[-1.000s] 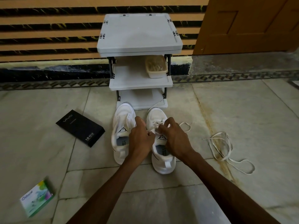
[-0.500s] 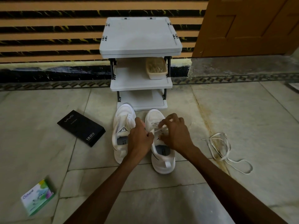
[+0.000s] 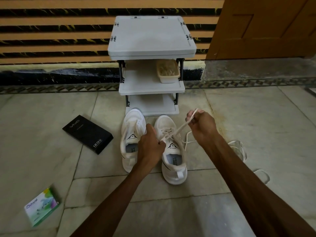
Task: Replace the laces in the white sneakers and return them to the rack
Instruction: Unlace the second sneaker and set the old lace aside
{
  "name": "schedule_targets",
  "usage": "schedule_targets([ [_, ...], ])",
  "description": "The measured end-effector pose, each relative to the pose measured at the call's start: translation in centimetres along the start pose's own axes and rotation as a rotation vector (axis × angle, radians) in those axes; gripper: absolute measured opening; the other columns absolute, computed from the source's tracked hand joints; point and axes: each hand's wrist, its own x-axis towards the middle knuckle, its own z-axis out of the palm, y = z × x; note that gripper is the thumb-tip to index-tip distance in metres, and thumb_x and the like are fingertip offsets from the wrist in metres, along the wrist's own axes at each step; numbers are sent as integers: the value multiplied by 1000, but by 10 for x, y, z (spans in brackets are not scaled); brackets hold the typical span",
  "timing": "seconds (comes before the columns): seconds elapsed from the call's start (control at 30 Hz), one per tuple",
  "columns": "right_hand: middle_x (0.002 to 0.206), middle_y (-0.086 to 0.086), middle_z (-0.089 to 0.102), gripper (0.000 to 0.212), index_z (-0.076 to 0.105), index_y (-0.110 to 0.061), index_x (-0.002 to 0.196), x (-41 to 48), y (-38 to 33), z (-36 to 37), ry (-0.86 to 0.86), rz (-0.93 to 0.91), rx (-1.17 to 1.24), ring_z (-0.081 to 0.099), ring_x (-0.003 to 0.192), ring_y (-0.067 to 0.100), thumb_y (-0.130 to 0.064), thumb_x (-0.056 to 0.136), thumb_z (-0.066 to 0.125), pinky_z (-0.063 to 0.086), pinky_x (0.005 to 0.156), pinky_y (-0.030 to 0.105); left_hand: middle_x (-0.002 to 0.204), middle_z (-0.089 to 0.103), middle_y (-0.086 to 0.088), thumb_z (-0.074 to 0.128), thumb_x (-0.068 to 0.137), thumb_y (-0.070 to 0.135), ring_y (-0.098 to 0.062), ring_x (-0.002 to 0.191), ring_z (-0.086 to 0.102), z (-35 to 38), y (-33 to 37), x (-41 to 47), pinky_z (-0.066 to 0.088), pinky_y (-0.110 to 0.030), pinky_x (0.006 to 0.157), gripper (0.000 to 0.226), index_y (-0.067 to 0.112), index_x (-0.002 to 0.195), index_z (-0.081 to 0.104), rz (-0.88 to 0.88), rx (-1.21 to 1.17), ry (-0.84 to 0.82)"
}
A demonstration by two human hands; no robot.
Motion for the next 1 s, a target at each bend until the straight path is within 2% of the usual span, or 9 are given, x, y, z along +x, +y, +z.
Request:
schedule_targets([
  [0.17, 83, 6, 70, 21, 73, -10, 89, -8, 37, -6, -295, -472, -1340, 65, 71, 17, -25, 92, 59, 54, 64, 31, 80, 56, -1, 68, 83, 18, -8, 64, 50, 1, -2, -1, 27, -17, 47, 35, 16, 99, 37, -2, -17, -7],
  [0.3, 98, 6, 70, 18, 75, -16, 98, -10, 55, -6, -372, -558, -1807, 66, 87, 22, -25, 83, 68, 52, 75, 29, 78, 54, 1, 68, 84, 19, -9, 65, 51, 0, -2, 0, 28, -16, 48, 35, 16, 100, 37, -9, -30, -27],
  [0.4, 90, 3, 72, 9, 77, -15, 86, -7, 53, -10, -266, -627, -1575, 66, 75, 15, -18, 79, 72, 54, 68, 24, 79, 53, 2, 69, 83, 18, -4, 62, 49, -2, -2, -1, 28, -14, 46, 36, 17, 99, 37, -5, -26, -22],
  [0.5, 87, 1, 72, 7, 75, -13, 78, -4, 32, -13, -25, -534, -873, 66, 74, 9, -9, 81, 70, 58, 73, 30, 78, 55, 1, 70, 81, 16, -4, 61, 49, -1, -2, 0, 29, -15, 44, 36, 16, 98, 38, 0, -26, -6],
  [0.6, 90, 9, 66, 16, 66, -9, 77, -15, 20, -7, -113, -282, -329, 61, 79, 15, -4, 89, 56, 55, 78, 35, 78, 56, 1, 70, 81, 17, -4, 61, 49, 1, -3, -1, 30, -16, 44, 36, 17, 97, 38, 10, -19, 4],
  [0.7, 67, 6, 52, 23, 50, -14, 74, -28, 20, 3, -239, -15, -103, 45, 53, 16, -10, 95, 40, 44, 53, 26, 78, 56, 1, 71, 80, 17, -4, 63, 51, 2, -3, 0, 28, -14, 47, 38, 19, 97, 37, 4, -27, 0],
  [0.77, 58, 0, 48, 27, 50, -16, 69, -26, 27, 6, -200, -96, -410, 37, 47, 13, -14, 94, 41, 35, 44, 24, 78, 55, 2, 71, 80, 17, -4, 62, 50, 1, -3, 0, 28, -13, 47, 39, 19, 98, 37, -3, -28, -8],
  [0.87, 76, -1, 68, 26, 67, -17, 79, -14, 42, -1, -224, -542, -1278, 60, 63, 10, -28, 96, 52, 55, 60, 30, 79, 56, 0, 70, 80, 15, -4, 62, 50, 1, -3, -1, 30, -13, 44, 39, 19, 98, 37, -9, -30, -6],
  [1.0, 94, 7, 68, 23, 70, -20, 99, -13, 51, -10, -183, -621, -1980, 66, 82, 26, -40, 89, 62, 54, 74, 35, 80, 55, 0, 70, 80, 17, -7, 63, 51, 1, -3, -1, 29, -15, 47, 37, 18, 99, 38, -49, -29, 20],
])
